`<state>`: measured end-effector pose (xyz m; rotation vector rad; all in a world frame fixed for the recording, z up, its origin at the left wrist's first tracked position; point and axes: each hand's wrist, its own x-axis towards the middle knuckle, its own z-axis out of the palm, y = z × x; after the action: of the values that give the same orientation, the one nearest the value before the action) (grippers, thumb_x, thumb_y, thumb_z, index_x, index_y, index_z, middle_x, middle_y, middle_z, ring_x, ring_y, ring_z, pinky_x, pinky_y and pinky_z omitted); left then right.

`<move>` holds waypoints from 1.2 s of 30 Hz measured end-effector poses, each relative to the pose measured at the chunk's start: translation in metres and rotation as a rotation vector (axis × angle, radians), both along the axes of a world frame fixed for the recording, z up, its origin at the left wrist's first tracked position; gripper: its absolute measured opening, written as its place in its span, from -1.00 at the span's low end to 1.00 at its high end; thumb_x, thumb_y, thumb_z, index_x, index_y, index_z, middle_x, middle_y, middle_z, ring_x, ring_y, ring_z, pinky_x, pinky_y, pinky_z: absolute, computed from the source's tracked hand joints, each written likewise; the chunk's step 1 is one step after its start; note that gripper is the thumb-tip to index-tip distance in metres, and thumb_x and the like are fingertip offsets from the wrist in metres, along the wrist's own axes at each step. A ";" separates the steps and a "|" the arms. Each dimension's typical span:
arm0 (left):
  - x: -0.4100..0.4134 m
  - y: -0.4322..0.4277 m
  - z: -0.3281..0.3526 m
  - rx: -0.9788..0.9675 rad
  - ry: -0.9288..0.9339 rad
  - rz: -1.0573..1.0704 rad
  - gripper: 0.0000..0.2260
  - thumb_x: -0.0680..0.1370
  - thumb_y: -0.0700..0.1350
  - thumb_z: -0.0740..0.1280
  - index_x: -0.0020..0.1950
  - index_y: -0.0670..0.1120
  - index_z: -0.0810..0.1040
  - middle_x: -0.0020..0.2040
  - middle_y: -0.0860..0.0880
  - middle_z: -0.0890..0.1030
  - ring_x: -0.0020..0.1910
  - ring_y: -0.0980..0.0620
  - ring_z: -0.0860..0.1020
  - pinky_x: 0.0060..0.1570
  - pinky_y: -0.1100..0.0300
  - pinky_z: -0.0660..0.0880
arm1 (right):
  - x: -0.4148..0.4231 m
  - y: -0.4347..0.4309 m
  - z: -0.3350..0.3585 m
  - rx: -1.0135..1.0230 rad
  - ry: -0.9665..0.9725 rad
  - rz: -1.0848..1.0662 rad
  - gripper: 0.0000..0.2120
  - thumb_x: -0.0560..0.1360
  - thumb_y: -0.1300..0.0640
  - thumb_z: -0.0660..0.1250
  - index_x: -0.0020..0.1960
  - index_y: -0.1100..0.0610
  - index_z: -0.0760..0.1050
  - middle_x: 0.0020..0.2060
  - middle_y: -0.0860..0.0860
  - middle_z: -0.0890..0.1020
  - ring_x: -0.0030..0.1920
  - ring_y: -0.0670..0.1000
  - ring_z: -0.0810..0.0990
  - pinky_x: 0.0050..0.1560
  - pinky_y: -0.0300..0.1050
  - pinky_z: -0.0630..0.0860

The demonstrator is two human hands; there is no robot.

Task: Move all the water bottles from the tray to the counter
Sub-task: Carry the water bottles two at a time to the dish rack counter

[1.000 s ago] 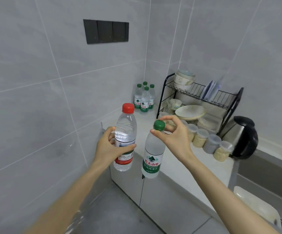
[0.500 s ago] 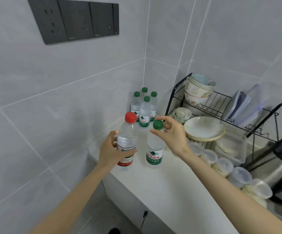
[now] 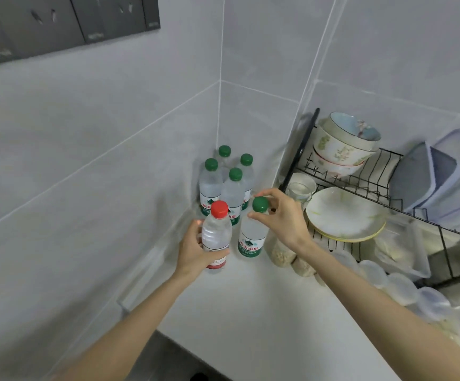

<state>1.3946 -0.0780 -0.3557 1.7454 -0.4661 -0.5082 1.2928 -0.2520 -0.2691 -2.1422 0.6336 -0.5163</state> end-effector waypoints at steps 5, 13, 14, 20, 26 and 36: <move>0.020 -0.016 -0.015 0.003 0.038 0.025 -0.40 0.13 -0.13 0.59 0.09 0.00 0.43 -0.02 0.06 0.61 -0.06 0.13 0.59 -0.19 0.39 0.50 | 0.015 -0.007 -0.008 -0.061 0.064 0.027 -0.63 0.33 0.10 0.55 0.09 0.03 0.52 -0.06 -0.09 0.68 -0.06 -0.20 0.60 0.00 -0.32 0.50; 0.032 -0.026 -0.019 0.024 0.039 -0.003 -0.43 0.19 -0.24 0.61 0.02 0.12 0.41 0.00 0.03 0.59 -0.04 0.08 0.59 -0.13 0.24 0.52 | 0.029 -0.024 -0.009 -0.151 0.170 0.102 -0.60 0.30 0.03 0.56 0.05 0.03 0.49 -0.02 -0.03 0.67 -0.05 -0.02 0.64 0.07 -0.11 0.58; 0.033 -0.026 -0.017 0.028 0.033 -0.020 -0.43 0.19 -0.24 0.60 0.01 0.13 0.39 0.00 0.04 0.58 -0.04 0.11 0.59 -0.15 0.28 0.49 | 0.028 -0.025 -0.006 -0.186 0.200 0.132 -0.60 0.31 0.02 0.55 0.06 0.03 0.48 -0.04 -0.02 0.66 -0.07 0.02 0.63 0.04 -0.05 0.58; 0.033 -0.024 -0.009 0.022 -0.009 -0.074 -0.34 0.23 -0.28 0.59 0.14 0.15 0.38 0.07 0.11 0.57 0.03 0.20 0.56 -0.10 0.36 0.45 | 0.025 -0.041 0.014 -0.539 0.469 0.403 -0.56 0.47 0.03 0.40 0.30 0.05 0.38 -0.01 0.10 0.58 -0.08 0.15 0.57 -0.02 0.02 0.52; 0.040 -0.016 0.015 -0.052 -0.201 -0.082 -0.21 0.21 -0.15 0.63 0.33 0.14 0.34 0.26 0.10 0.51 0.22 0.15 0.50 0.17 0.26 0.44 | 0.035 -0.042 0.030 -0.674 0.585 0.491 -0.62 0.48 0.10 0.37 0.26 0.11 0.41 0.12 0.07 0.53 0.10 0.16 0.54 0.03 0.10 0.53; 0.063 -0.013 0.071 0.289 -0.647 -0.305 -0.56 0.40 -0.04 0.50 0.25 0.10 0.51 0.14 0.14 0.51 0.10 0.11 0.49 0.11 0.12 0.48 | 0.059 -0.039 0.059 -0.971 0.738 0.311 -0.83 0.51 0.17 0.30 0.07 0.22 0.50 0.00 0.17 0.57 0.04 0.22 0.58 -0.15 -0.02 0.42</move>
<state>1.4575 -0.0907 -0.2845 2.1212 -1.1756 -0.2120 1.3518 -0.2910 -0.2105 -3.3256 0.4364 0.2486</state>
